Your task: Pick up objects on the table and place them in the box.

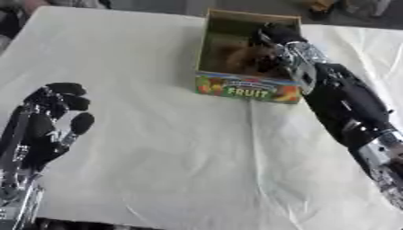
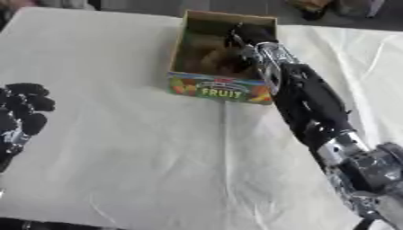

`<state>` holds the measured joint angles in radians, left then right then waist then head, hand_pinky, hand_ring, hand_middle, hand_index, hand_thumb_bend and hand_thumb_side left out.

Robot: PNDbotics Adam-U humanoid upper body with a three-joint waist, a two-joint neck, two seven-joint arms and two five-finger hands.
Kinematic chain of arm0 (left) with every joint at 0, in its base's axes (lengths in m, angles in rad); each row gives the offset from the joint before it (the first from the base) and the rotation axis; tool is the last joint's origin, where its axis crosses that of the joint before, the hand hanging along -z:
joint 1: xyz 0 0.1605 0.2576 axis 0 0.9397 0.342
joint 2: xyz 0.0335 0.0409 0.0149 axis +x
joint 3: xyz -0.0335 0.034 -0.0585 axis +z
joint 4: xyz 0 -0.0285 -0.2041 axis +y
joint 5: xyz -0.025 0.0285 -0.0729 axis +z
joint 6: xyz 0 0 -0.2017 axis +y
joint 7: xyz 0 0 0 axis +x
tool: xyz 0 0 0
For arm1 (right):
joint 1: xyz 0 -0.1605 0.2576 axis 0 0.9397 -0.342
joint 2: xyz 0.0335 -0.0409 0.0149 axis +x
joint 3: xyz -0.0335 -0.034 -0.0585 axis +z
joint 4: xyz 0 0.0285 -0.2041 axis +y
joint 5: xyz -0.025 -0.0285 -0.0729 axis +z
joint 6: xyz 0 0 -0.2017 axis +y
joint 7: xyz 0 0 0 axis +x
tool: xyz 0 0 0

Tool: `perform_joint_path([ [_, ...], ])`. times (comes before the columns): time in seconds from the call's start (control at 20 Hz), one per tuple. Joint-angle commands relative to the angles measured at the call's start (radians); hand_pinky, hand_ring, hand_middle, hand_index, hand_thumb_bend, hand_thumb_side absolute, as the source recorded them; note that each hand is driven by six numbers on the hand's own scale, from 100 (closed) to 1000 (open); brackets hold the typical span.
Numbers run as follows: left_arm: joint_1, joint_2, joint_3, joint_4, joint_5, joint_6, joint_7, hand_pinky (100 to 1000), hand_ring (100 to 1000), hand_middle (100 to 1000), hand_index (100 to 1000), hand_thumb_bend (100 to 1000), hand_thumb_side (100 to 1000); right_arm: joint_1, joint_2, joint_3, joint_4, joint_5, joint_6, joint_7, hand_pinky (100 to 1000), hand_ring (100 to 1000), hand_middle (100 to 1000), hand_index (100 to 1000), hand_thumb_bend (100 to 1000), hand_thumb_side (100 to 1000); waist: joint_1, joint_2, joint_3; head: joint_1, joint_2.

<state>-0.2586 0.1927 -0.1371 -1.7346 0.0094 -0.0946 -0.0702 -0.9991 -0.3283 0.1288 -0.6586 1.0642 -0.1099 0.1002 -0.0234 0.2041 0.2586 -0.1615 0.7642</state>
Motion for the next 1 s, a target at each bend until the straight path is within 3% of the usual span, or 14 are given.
perform_joint_path([
  [0.05,-0.013,0.003,0.001,-0.023,0.003,-0.001,-0.005,642,605,598,694,801,474,-0.017,-0.006,-0.008,0.002,0.006,-0.009,0.009,592,571,556,717,292,131,0.003,-0.018,-0.002,-0.002,0.006],
  [0.55,-0.011,0.003,0.002,-0.022,0.003,-0.001,-0.004,642,603,596,694,806,473,-0.02,-0.011,0.003,-0.021,-0.038,-0.038,0.134,701,762,784,851,469,404,0.0,-0.022,-0.005,0.001,0.006],
  [1.0,-0.007,0.003,0.005,-0.02,0.002,-0.001,-0.002,641,603,596,694,807,472,-0.037,-0.049,0.007,-0.113,-0.128,-0.045,0.196,735,796,819,880,449,431,-0.003,-0.027,-0.014,0.009,0.006],
])
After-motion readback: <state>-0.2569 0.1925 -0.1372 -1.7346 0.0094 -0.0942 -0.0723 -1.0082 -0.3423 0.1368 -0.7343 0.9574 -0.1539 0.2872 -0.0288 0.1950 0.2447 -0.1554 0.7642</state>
